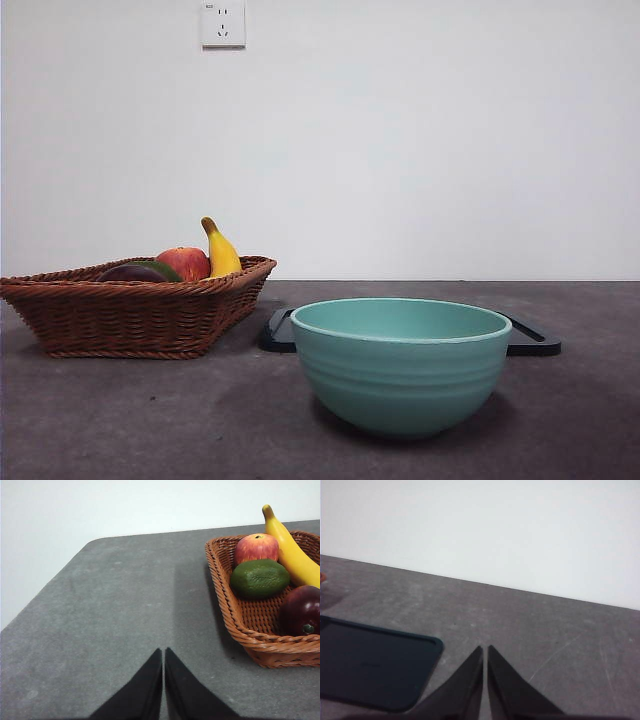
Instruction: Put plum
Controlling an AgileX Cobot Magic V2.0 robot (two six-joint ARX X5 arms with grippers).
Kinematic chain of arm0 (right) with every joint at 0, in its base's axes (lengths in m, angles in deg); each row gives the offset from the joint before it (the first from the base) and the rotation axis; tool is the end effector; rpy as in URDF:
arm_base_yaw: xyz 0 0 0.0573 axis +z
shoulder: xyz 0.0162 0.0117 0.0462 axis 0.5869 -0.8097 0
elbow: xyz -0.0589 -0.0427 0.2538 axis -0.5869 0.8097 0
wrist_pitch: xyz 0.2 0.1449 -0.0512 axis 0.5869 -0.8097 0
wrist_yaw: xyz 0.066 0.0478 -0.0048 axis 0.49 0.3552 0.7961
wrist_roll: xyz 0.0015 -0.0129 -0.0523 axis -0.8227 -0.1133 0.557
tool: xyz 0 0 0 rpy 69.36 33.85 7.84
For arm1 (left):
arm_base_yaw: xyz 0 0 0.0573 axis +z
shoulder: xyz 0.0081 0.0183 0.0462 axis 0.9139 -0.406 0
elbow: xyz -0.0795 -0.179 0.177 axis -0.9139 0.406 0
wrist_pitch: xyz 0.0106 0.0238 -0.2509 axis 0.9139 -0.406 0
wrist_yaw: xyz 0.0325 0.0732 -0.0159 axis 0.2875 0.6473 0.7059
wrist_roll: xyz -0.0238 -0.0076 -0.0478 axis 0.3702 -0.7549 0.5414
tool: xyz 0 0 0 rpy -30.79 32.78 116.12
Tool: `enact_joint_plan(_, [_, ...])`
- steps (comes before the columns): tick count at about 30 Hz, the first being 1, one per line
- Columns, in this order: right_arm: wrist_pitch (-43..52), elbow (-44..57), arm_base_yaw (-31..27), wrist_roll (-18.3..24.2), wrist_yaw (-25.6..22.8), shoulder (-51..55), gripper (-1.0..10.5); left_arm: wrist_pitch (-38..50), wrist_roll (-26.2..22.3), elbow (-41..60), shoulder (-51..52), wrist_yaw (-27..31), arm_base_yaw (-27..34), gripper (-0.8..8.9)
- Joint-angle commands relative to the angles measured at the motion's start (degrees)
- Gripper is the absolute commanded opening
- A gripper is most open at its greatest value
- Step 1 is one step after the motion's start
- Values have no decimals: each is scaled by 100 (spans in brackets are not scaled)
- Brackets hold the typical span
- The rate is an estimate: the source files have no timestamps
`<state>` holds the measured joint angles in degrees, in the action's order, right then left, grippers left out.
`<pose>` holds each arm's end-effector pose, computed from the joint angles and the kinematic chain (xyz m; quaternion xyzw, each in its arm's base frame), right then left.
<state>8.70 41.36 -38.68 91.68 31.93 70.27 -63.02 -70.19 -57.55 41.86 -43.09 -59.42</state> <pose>0.0939 -0.0002 0.1959 -0.0505 -0.0059 0.0535 0.9973 0.0944 0.0095 0.1567 0.0502 0.0773 0.0277 0.9954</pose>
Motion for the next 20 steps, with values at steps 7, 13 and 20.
enact_joint_plan(7, [284, 660, -9, -363, -173, 354, 6, -44, 15, 116, 7, -2, 22, 7])
enact_joint_plan(13, [-33, 656, -9, -417, -280, 354, 6, -42, 15, 116, 7, -2, 22, 7])
enact_joint_plan(20, [-667, 656, -9, -507, -297, 354, 6, -42, 15, 116, 7, -2, 22, 7])
